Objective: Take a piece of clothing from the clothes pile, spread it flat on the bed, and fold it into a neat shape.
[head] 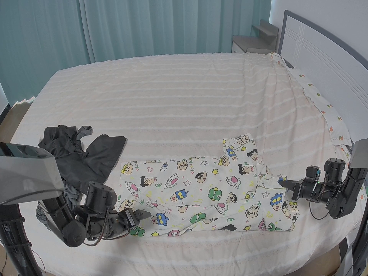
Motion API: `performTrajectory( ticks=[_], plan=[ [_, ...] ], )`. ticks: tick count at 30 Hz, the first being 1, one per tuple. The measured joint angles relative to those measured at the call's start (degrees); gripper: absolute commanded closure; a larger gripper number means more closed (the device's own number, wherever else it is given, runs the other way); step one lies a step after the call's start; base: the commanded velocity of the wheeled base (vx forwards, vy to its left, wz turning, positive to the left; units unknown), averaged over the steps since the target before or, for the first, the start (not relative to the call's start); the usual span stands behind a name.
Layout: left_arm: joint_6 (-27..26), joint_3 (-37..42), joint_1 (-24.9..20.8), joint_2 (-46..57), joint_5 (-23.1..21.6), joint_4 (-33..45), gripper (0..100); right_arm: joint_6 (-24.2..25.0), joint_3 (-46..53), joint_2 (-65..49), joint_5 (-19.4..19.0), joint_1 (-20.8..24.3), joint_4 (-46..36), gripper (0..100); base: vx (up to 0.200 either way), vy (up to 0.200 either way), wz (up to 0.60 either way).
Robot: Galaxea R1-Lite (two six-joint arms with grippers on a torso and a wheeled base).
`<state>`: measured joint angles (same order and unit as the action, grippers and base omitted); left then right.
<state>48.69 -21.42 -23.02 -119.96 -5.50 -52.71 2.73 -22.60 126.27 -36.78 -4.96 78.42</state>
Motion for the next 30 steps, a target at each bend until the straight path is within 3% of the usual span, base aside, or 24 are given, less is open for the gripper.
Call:
performTrajectory(
  ticks=[3,4,8,17,23,30],
  plan=[
    [-3.94,-5.95,2.38,1.6,-0.18,8.66,0,0.09,0.61,0.5,0.44,0.26,0.87,100,0.0,0.0,0.0],
    [-5.28,-7.9,3.1,2.21,-0.24,10.48,0,0.11,0.83,0.63,0.57,0.3,1.15,0,0.0,0.0,0.0],
    [-10.2,-14.35,5.18,4.55,-0.41,17.19,0,0.24,1.52,1.23,0.9,0.45,1.67,0,0.0,0.0,0.0],
    [-15.68,-23.87,6.35,6.95,-2.6,33.63,0,1.97,2.73,2.43,1.37,-0.3,2.57,0,0.0,0.0,0.0],
    [-21.24,-25.36,6.88,6.14,-4.57,35.58,0,7.08,5.77,2.72,3.15,-2.86,10.09,0,0.0,0.0,0.0],
    [-27.98,-25.21,7.73,2.54,-4.86,35.67,0,11.98,11.47,1.13,4.4,-6.85,10.53,0,0.0,0.0,0.0]
  ],
)
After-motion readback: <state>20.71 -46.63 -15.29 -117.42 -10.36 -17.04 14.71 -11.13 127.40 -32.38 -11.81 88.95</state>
